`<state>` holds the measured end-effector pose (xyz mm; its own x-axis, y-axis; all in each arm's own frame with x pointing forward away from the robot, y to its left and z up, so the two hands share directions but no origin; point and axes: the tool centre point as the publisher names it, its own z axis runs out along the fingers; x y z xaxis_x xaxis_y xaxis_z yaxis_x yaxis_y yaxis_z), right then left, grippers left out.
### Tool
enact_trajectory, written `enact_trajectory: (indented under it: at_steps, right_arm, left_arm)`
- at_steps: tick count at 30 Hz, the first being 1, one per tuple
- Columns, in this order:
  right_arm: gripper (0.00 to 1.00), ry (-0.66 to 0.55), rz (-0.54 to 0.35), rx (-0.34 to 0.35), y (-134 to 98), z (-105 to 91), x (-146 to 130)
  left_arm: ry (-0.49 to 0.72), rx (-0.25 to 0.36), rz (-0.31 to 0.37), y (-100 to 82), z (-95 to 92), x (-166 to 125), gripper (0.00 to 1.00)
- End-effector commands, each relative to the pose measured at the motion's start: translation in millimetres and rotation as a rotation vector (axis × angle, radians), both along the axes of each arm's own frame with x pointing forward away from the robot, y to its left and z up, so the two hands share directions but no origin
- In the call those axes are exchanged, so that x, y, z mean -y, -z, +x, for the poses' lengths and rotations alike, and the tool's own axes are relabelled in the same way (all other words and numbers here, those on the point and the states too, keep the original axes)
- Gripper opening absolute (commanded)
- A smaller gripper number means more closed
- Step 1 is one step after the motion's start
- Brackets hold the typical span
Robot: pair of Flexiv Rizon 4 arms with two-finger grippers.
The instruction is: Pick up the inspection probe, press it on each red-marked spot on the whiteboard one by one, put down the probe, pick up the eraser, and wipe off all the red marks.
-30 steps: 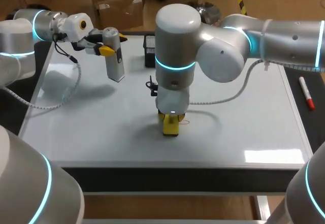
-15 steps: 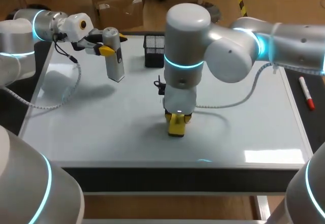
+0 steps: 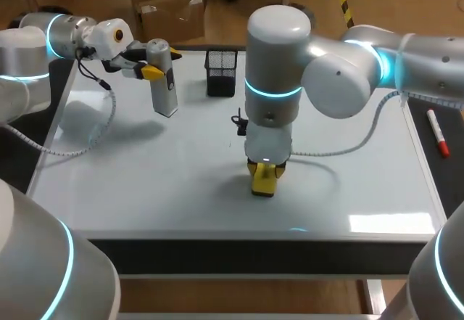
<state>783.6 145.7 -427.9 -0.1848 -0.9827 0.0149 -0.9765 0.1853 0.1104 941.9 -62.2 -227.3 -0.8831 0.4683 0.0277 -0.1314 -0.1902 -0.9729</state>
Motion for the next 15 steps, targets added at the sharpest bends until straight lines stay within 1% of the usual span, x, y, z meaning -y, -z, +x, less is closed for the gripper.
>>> enact_trajectory:
  at_steps: [1, 10, 15]
  right_arm:
    - [0.0, 0.01, 0.005, 0.01, 8, -5.7, 21]
    - [0.0, 0.054, -0.009, 0.011, 6, -12.1, 41]
    - [0.0, 0.085, -0.013, 0.033, -2, -12.5, 51]
  left_arm:
    - [0.003, 0.0, 0.002, -1.6, 0.6, 0, 0.0]
    - [0.003, 0.0, 0.002, -1.6, 0.6, 0, 0.0]
    - [0.003, 0.0, 0.002, -1.6, 0.6, 0, 0.0]
